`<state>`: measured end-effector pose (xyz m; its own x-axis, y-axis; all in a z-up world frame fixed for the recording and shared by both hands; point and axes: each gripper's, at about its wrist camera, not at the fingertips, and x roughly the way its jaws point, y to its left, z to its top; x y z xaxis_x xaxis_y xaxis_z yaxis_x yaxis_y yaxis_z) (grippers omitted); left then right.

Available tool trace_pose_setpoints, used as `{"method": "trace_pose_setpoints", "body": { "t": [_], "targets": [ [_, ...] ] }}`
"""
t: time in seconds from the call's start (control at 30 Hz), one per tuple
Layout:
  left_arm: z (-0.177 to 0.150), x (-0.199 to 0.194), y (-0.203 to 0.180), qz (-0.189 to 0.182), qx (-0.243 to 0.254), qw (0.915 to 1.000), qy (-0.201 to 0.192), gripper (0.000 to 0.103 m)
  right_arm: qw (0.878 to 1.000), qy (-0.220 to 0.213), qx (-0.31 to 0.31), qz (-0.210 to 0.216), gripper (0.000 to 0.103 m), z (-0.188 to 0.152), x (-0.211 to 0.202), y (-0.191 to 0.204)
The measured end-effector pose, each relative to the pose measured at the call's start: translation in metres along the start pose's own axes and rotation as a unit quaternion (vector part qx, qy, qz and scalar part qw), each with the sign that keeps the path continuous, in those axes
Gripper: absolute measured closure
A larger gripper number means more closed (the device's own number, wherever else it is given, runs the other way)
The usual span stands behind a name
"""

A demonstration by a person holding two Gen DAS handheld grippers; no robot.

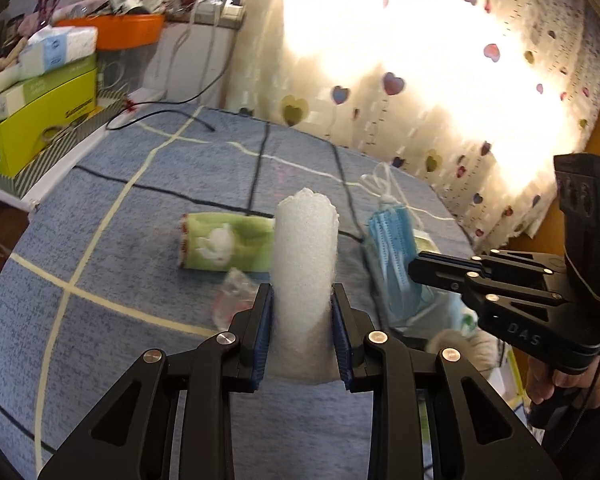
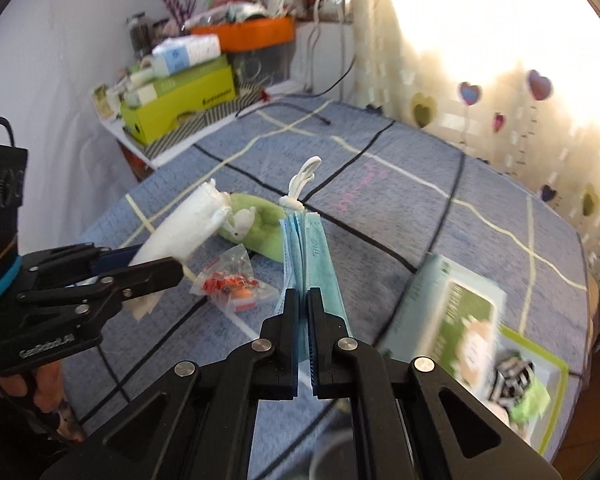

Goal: Organize soft objects
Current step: 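Carry the white cloth and blue mask over the tray with both grippers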

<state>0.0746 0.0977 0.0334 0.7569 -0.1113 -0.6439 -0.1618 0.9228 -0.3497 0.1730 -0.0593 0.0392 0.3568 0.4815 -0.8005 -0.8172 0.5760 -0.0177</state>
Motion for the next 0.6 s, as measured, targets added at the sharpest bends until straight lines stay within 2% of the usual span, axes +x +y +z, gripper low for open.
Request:
{"method": "trace_pose_setpoints", "body": {
  "t": [0.3, 0.6],
  "targets": [
    [-0.009, -0.009, -0.069, -0.048, 0.055, 0.9974, 0.006, 0.074, 0.995, -0.064, 0.060, -0.037, 0.099, -0.050, -0.086, -0.031],
    [-0.023, -0.009, -0.139, -0.093, 0.110, 0.9893, 0.020, 0.074, 0.987, -0.081, 0.120, -0.072, 0.099, -0.108, -0.132, -0.065]
  ]
}}
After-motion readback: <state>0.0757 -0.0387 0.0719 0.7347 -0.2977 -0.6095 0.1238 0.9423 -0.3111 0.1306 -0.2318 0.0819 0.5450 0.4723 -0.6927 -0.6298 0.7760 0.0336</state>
